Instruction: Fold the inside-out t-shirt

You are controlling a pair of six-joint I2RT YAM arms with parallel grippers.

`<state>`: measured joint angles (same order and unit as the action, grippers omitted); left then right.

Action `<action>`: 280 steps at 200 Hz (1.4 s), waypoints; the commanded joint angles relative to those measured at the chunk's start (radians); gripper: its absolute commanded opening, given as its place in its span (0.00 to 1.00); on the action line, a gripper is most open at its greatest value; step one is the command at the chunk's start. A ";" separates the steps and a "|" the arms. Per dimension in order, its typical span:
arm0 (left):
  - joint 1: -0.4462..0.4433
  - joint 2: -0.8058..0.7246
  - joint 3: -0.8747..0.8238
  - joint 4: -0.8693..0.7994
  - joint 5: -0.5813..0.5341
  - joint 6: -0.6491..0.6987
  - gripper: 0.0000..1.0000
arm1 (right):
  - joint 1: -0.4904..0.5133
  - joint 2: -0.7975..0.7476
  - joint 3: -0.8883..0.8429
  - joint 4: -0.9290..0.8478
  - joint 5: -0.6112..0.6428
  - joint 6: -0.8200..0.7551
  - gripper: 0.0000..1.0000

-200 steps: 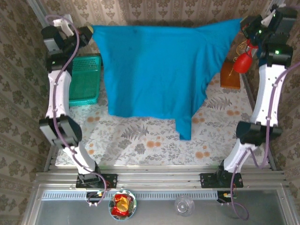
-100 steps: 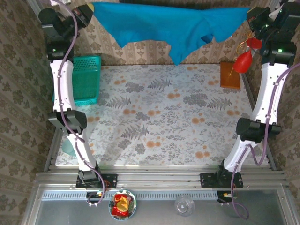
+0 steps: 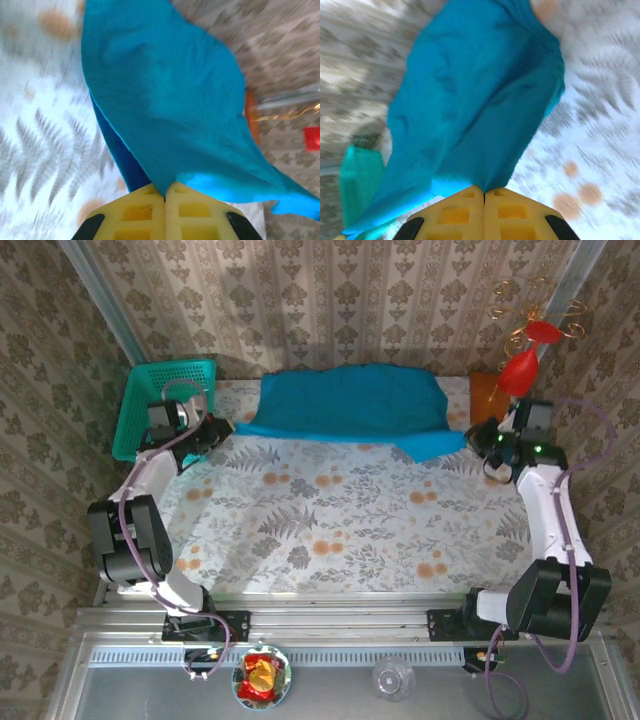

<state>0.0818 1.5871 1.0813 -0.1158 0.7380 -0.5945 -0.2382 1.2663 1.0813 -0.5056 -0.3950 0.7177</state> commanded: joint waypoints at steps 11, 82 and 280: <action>0.006 -0.140 -0.147 -0.117 -0.069 0.142 0.00 | 0.033 -0.106 -0.186 -0.062 0.042 -0.064 0.00; -0.005 -0.398 -0.342 -0.357 -0.243 0.207 0.00 | 0.086 -0.351 -0.329 -0.319 0.165 -0.011 0.00; -0.102 -0.436 -0.375 -0.391 -0.356 0.189 0.43 | 0.645 0.096 -0.270 -0.039 0.238 -0.158 0.63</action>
<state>-0.0097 1.1595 0.6838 -0.4946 0.3733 -0.4099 0.3874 1.2896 0.8177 -0.6456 -0.0895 0.5987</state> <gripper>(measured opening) 0.428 0.598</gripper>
